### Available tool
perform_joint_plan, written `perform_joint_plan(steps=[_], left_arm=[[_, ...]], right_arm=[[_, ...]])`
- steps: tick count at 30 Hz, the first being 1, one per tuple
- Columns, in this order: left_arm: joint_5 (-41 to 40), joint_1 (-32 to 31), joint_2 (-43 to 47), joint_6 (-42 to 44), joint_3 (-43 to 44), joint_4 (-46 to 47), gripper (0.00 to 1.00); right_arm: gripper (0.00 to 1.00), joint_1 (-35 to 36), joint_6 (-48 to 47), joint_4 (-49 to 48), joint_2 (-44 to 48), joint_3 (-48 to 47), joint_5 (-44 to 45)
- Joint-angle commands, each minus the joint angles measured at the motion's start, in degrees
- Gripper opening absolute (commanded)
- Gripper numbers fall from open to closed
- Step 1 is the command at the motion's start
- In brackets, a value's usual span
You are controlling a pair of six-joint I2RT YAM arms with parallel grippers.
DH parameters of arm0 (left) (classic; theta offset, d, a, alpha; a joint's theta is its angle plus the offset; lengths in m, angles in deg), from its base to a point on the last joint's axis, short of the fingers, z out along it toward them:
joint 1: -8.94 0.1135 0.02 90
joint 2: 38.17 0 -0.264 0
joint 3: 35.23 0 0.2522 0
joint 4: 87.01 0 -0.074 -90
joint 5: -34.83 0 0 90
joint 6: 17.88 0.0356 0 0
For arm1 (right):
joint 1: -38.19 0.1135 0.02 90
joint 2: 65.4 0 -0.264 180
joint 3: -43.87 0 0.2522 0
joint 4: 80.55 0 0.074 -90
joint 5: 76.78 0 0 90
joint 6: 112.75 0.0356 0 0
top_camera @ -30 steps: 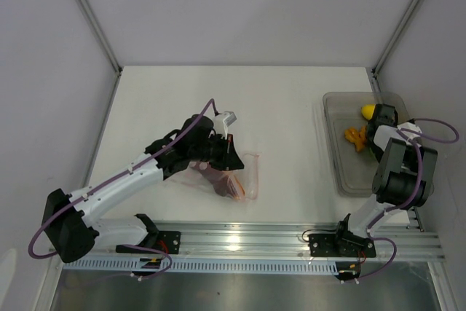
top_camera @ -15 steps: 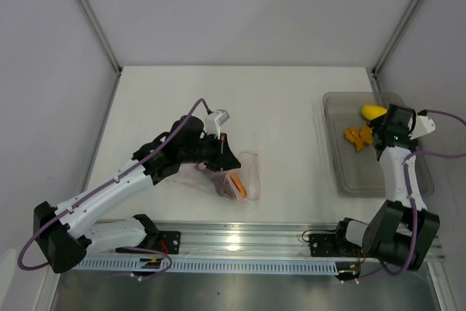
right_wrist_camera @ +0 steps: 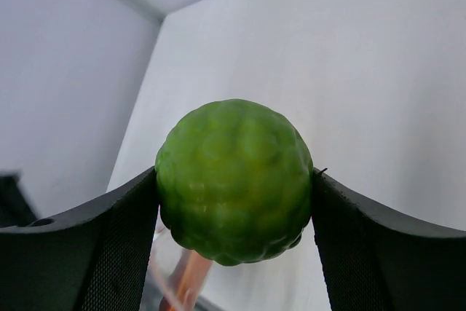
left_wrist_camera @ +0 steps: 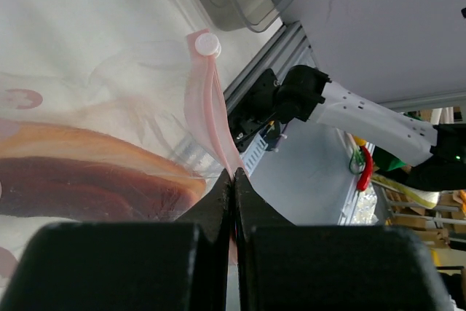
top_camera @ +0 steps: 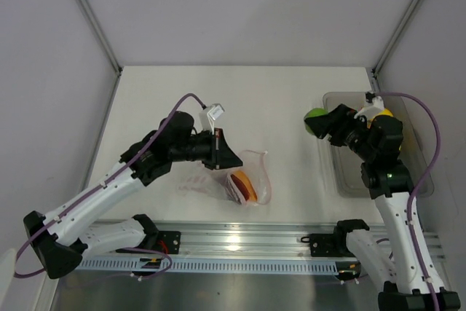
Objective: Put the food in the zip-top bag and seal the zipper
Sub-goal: Place the fake fruit in the zipper food storage bag.
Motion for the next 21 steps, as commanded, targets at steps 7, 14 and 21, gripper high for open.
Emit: perform_joint_plan(steps=[7,14,21], left_arm=[[3.7,0.0,-2.6,-4.9,6.6,2.6,0.0],[4.1,0.4,-5.5,-5.3,11.1,3.4,0.0],[6.7,0.4,-6.4,-8.8,9.7,9.3,0.01]], right_arm=[[0.0,19.2,-8.1,-1.5,5.1,-4.2,-12.2],[0.0,35.6,-18.1,1.9,3.6,-6.4,-4.7],[0.0,45.9,-18.7,1.2,-1.2,-6.5,5.4]])
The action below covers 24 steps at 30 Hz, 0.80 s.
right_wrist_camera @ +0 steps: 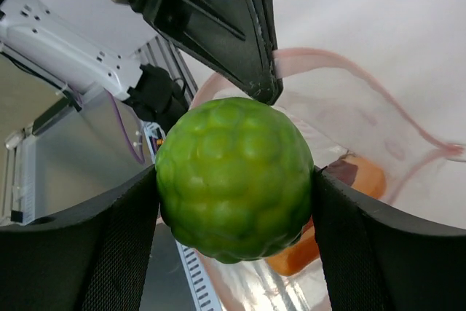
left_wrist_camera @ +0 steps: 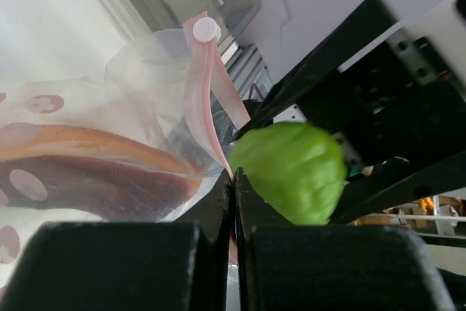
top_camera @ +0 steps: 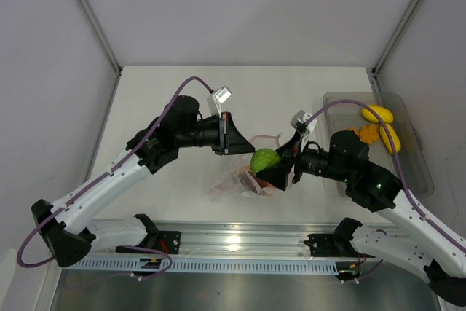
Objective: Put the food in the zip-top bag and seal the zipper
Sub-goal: Place the fake fruit in the zipper food storage bag.
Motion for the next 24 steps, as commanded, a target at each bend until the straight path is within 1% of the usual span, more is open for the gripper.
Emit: perform_joint_plan(steps=[1,4,6,7,8,9,11,13,15,17,21,24], left_arm=[[3.4,0.3,0.3,-3.7,0.6,6.6,0.01],[4.2,0.3,1.0,-5.1,-0.7,8.1,0.01],[4.2,0.3,1.7,-5.8,-1.0,8.1,0.01],[4.5,0.3,1.8,-5.7,-0.9,7.9,0.0],[4.6,0.3,1.9,-5.6,-0.8,7.8,0.01],[4.5,0.3,2.2,-5.5,-1.0,7.8,0.01],[3.6,0.3,3.0,-5.6,-1.6,7.8,0.0],[3.5,0.5,2.8,-5.3,-1.6,6.7,0.0],[4.1,0.7,2.3,-4.2,-0.7,5.8,0.01],[3.7,0.8,1.8,-3.8,-0.6,5.4,0.01],[4.0,0.8,1.8,-5.2,-3.1,8.5,0.0],[4.6,0.8,1.3,-5.2,-3.2,9.1,0.01]], right_arm=[[0.0,4.1,-2.1,-1.1,-1.7,-1.0,8.1],[0.01,4.7,-2.3,-1.5,-3.3,-0.8,10.5],[0.05,4.7,-1.8,-1.5,-4.0,-1.3,12.4],[0.14,4.7,-1.5,-2.1,-4.3,-1.2,12.5],[0.46,4.8,-1.5,-2.7,-4.3,-0.9,12.2],[0.58,4.9,-1.9,-3.3,-4.4,-0.5,11.9],[0.78,4.9,-2.0,-3.3,-5.0,-1.1,13.3],[0.85,4.9,-1.9,-2.2,-5.8,-3.6,14.9],[0.98,5.0,-1.8,-0.7,-6.6,-5.1,14.9],[1.0,5.0,-1.1,0.0,-6.5,-5.4,14.9],[0.99,5.0,-0.5,0.4,-5.0,-4.5,16.4],[1.0,5.1,-0.4,1.4,-4.6,-5.2,18.6]])
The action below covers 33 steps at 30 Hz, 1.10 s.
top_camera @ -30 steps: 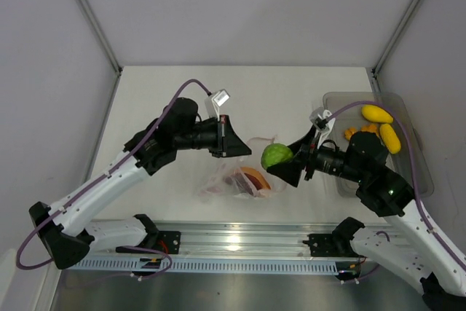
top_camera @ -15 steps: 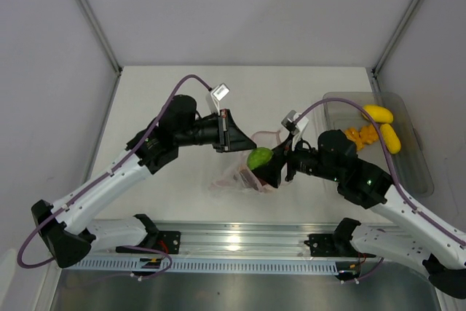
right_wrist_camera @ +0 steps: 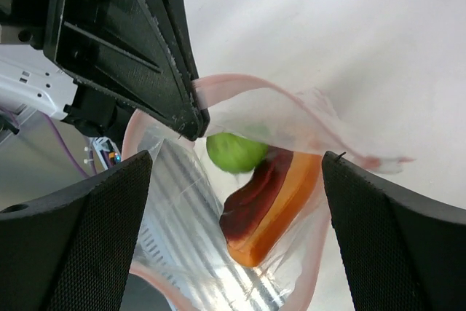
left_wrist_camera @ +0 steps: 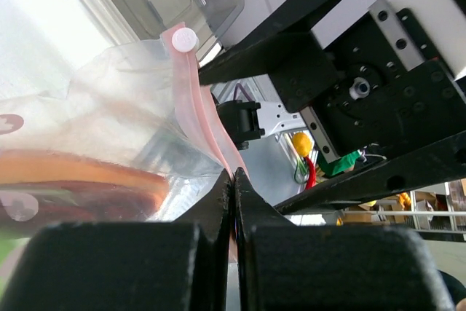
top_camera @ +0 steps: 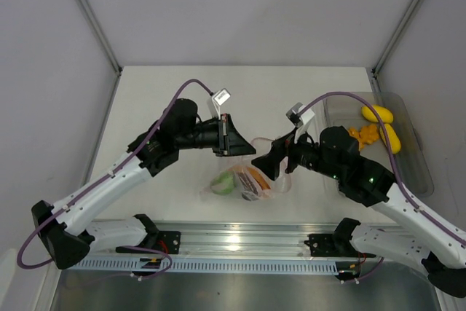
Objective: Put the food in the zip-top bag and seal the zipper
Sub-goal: Place the fake fruit in the zipper food storage bag, then pick up the fake fruit from the bin.
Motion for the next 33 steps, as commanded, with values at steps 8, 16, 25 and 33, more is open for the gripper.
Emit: perform_joint_plan(steps=[8,16,25,33], left_arm=[[2.8,0.4,0.1,-0.7,0.2,3.5,0.01],[2.6,0.4,1.2,-0.4,-1.8,4.2,0.0],[-4.7,0.5,4.9,1.7,-4.6,1.6,0.01],[-7.1,0.5,6.8,5.2,-4.7,-1.0,0.01]], right_arm=[[0.99,0.2,2.8,5.0,2.0,-5.4,10.7],[0.99,0.2,12.3,7.0,5.6,-5.2,28.9],[0.99,-5.7,29.0,15.1,3.0,-2.2,64.4],[0.99,-36.3,32.7,16.3,-5.3,-2.2,47.5]])
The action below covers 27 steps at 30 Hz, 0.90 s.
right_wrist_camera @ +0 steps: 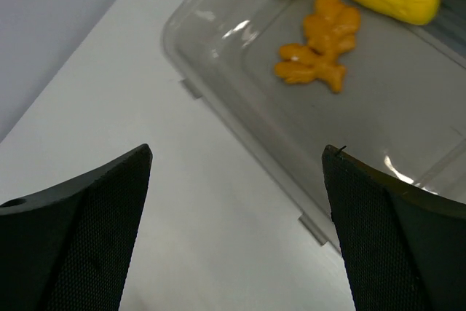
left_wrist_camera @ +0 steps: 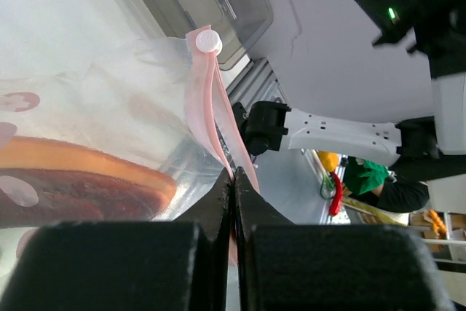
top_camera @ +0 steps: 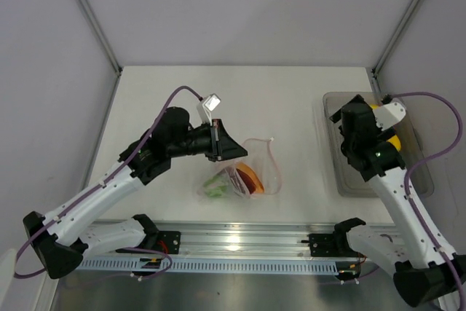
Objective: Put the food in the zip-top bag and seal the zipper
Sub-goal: Pick up the fake fruit from the bin.
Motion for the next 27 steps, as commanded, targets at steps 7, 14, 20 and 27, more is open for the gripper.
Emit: perform_joint_plan(steps=[7,14,20,27], left_arm=[[-0.6,0.3,-0.1,4.3,0.0,-0.2,0.01],[2.2,0.3,-3.5,4.5,-0.1,1.3,0.01],[3.3,0.3,-6.0,4.5,-0.2,2.7,0.0],[6.0,0.3,-10.0,4.3,0.9,3.6,0.01]], right_arm=[[0.99,-26.0,3.7,-4.7,-12.4,0.0,-9.2],[0.99,-32.0,1.6,-11.2,-26.4,-1.8,-3.2],[0.99,-35.3,-0.6,-10.9,-37.3,-6.8,1.0],[0.99,-38.7,-12.2,-16.6,-43.0,-7.4,-0.1]])
